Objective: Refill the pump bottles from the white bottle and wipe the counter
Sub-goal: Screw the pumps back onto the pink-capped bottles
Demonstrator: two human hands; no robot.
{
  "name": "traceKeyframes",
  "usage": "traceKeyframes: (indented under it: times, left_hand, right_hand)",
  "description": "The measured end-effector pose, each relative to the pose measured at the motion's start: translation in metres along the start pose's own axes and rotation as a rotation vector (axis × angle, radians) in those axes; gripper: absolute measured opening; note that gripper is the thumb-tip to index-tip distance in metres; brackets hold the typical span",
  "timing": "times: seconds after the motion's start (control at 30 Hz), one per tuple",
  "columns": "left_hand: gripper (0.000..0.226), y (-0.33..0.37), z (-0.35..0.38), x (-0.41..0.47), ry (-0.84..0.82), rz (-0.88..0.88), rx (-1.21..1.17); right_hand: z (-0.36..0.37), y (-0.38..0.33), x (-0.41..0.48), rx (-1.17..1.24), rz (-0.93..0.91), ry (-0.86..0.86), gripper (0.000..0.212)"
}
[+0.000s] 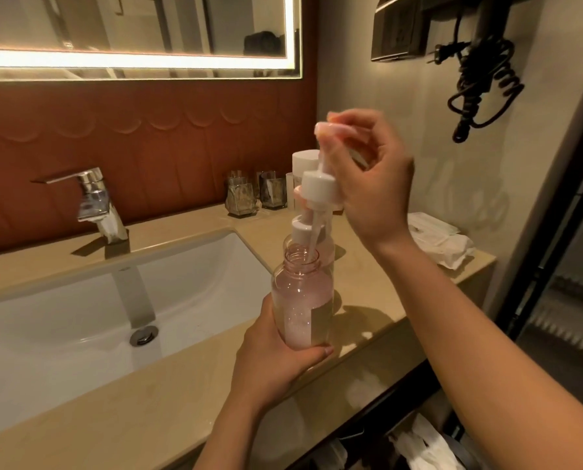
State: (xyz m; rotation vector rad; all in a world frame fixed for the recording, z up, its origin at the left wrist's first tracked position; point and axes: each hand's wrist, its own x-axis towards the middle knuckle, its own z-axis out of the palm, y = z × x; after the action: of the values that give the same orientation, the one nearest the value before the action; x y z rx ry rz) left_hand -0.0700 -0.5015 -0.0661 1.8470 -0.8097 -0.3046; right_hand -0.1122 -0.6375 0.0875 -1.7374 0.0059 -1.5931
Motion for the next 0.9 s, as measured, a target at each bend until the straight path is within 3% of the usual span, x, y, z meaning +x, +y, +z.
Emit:
traceKeyframes:
  times: [0.27, 0.77, 0.9]
  left_hand:
    - [0.076, 0.000, 0.000, 0.000, 0.004, 0.003, -0.006]
    - [0.077, -0.002, -0.001, 0.001, 0.010, 0.035, 0.018]
    - [0.081, -0.003, 0.000, 0.001, 0.010, 0.045, 0.024]
  right_hand:
    - [0.005, 0.014, -0.029, -0.049, -0.008, -0.234, 0.019]
    - [-0.007, 0.012, -0.041, -0.003, -0.027, -0.388, 0.024]
    - [-0.007, 0.016, -0.054, 0.013, 0.047, -0.368, 0.026]
